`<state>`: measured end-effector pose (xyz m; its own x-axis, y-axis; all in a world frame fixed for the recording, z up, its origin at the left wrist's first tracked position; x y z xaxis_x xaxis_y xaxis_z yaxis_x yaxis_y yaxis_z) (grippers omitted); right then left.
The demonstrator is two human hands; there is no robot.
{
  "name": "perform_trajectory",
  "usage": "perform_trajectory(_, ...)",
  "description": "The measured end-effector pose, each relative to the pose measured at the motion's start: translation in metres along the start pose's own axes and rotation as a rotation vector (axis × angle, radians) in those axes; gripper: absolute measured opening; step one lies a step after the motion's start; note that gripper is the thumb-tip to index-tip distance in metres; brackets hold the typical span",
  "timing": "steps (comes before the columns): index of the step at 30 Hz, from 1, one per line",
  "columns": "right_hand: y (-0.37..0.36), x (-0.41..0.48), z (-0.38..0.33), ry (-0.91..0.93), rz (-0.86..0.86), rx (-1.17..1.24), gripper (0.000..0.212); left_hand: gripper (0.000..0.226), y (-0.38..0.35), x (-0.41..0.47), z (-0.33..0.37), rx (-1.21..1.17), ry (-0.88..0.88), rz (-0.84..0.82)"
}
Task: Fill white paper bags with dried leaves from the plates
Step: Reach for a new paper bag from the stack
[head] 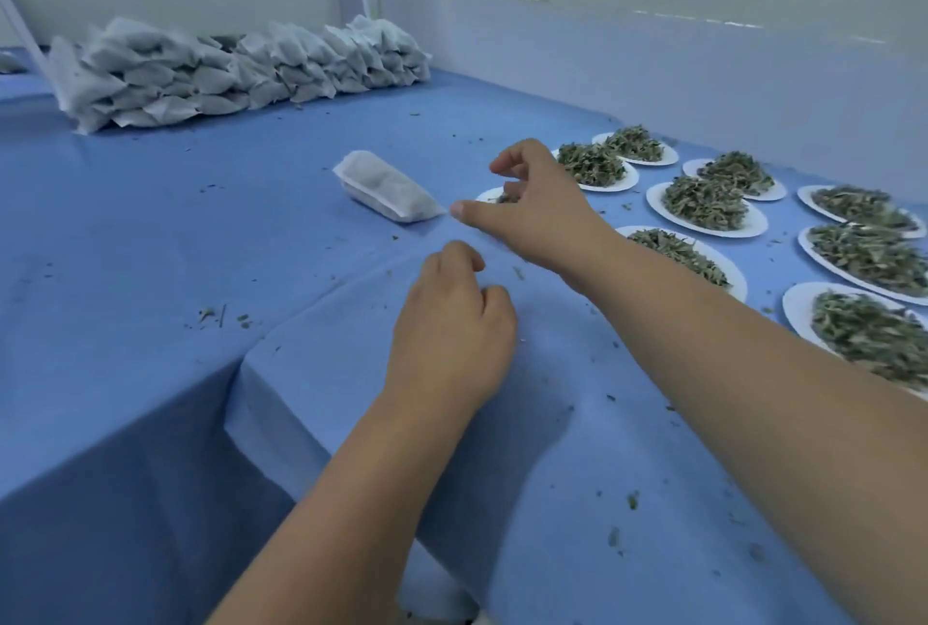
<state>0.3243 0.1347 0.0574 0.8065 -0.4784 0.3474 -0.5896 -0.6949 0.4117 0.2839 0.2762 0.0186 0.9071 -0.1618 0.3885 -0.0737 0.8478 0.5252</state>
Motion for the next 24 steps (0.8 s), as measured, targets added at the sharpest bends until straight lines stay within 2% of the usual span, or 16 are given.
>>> perform_trajectory(5,0.102,-0.047,0.012,-0.049,0.117,0.007,0.039,0.031,-0.044,-0.026,0.077,-0.173,-0.067,-0.105)
perform_trajectory(8,0.177,-0.070,0.031,-0.073,0.263,-0.036,0.021,0.031,-0.081,-0.052,0.135,-0.239,-0.151,-0.178)
perform_trajectory(10,0.230,-0.090,0.052,-0.107,0.364,-0.098,0.017,0.028,-0.110,-0.069,0.167,-0.254,-0.178,-0.241)
perform_trajectory(13,0.306,-0.119,0.083,-0.172,0.516,-0.216,0.015,0.027,-0.151,-0.080,0.199,-0.381,-0.016,-0.291)
perform_trajectory(15,0.341,-0.129,0.099,-0.208,0.569,-0.258,0.014,0.025,-0.169,-0.083,0.206,-0.493,0.160,-0.208)
perform_trajectory(18,0.368,-0.128,0.132,-0.303,0.527,-0.371,0.018,0.025,-0.194,-0.091,0.199,-0.523,0.219,-0.148)
perform_trajectory(21,0.366,-0.122,0.161,-0.400,0.376,-0.512,0.023,0.025,-0.208,-0.093,0.193,-0.406,0.140,-0.165)
perform_trajectory(24,0.364,-0.115,0.171,-0.419,0.325,-0.538,0.024,0.022,-0.217,-0.094,0.194,-0.311,0.082,-0.256)
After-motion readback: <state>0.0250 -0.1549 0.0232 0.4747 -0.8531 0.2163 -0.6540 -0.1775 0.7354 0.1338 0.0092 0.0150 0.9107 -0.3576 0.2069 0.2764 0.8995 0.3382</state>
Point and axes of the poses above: each hand's wrist, its own x-axis towards the middle knuckle, its own y-axis out of the back of the hand, z = x × y, the point moved 6 cm from there along x, towards the middle knuckle, and after that the axes turned 11 degrees about z, right-handed, at the moved point
